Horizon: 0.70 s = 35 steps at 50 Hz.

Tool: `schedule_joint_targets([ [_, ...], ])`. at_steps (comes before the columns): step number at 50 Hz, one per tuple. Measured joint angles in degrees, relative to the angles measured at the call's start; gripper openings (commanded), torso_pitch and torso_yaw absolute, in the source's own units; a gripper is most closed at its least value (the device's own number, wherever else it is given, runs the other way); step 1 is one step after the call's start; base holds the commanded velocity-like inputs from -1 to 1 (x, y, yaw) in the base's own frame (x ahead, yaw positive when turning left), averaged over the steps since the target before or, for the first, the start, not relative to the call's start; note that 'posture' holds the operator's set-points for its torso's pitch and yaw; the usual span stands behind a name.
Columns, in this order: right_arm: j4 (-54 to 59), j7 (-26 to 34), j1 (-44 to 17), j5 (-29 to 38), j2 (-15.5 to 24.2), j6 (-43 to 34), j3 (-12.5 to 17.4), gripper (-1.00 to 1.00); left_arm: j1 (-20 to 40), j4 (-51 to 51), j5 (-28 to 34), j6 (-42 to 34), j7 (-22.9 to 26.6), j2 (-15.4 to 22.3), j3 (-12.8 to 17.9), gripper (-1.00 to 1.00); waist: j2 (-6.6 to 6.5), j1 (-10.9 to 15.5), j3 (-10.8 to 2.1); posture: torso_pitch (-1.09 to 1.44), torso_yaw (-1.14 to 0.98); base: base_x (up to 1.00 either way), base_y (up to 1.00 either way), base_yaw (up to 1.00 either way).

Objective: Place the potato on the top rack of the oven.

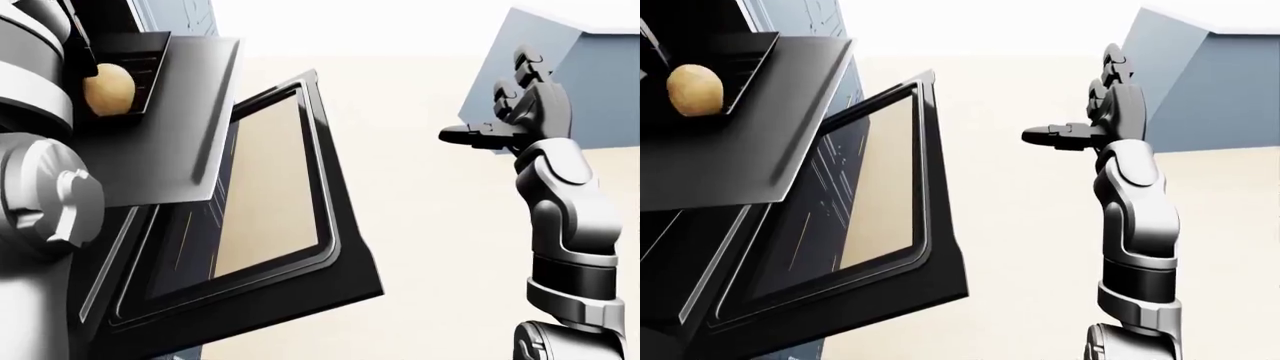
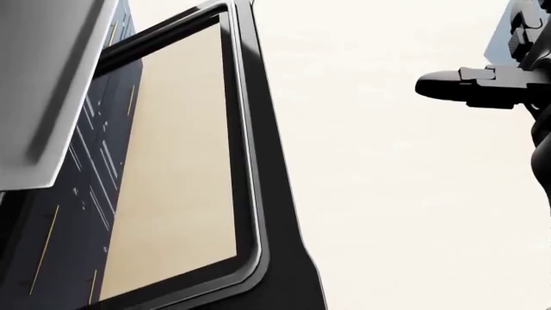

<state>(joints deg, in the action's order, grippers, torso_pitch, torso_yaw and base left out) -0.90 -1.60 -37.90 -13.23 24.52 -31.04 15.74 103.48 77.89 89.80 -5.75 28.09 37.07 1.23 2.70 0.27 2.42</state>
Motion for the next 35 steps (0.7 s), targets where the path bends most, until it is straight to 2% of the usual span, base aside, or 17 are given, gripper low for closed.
schedule_joint_targets([
  [5,0.4,0.1,0.0,0.1,0.0,0.2,-0.1,1.00,0.8,0.2,-1.0,-1.1,-0.3,-0.5,1.2,1.00,0.19,0.1,0.07,0.00,0.00,0.00,0.00,0.00],
  [9,0.2,0.0,-0.3,0.0,0.2,-0.3,0.0,1.00,1.1,-0.2,-6.8,-4.8,-2.9,-2.1,6.1,1.00,0.17,0.2,0.00,0.00,0.00,0.00,0.00,0.00],
  [12,0.0,-0.2,-1.2,-0.2,0.9,-1.2,0.4,1.00,1.0,-0.9,-15.3,-9.0,-5.0,-4.4,10.4,1.00,0.08,0.4,-0.07,0.00,0.00,0.00,0.00,0.00],
  [15,-0.2,-0.7,-1.7,-0.1,1.1,-1.2,0.5,1.00,0.9,-1.6,-26.6,-12.1,-8.5,-7.3,14.4,1.00,0.17,0.4,-0.15,0.00,0.00,0.00,0.00,0.00],
  [20,1.5,-0.5,-3.7,-0.3,2.4,-1.7,0.2,1.00,1.5,-2.5,-47.4,-11.2,-16.1,-9.8,17.7,1.00,0.14,0.1,0.36,0.00,0.00,0.00,0.00,0.00],
  [23,3.5,-0.1,-6.2,-0.5,4.3,-3.2,0.6,1.00,1.3,-4.0,-57.0,-8.3,-18.4,-9.3,15.9,1.00,-0.27,0.1,0.54,0.00,0.00,0.00,0.00,0.00],
  [27,6.5,0.4,-11.4,0.1,7.0,-4.8,0.6,1.00,0.2,-5.9,-66.2,-4.8,-18.4,-9.0,13.9,1.00,-0.68,0.1,0.47,0.00,0.00,0.00,0.00,0.00],
  [35,12.6,2.7,-23.9,0.8,8.6,-5.3,-2.7,1.00,-1.3,-12.6,-78.9,-3.0,-18.9,-10.5,10.7,1.00,-0.61,0.0,0.74,0.00,0.00,0.00,0.00,0.00],
])
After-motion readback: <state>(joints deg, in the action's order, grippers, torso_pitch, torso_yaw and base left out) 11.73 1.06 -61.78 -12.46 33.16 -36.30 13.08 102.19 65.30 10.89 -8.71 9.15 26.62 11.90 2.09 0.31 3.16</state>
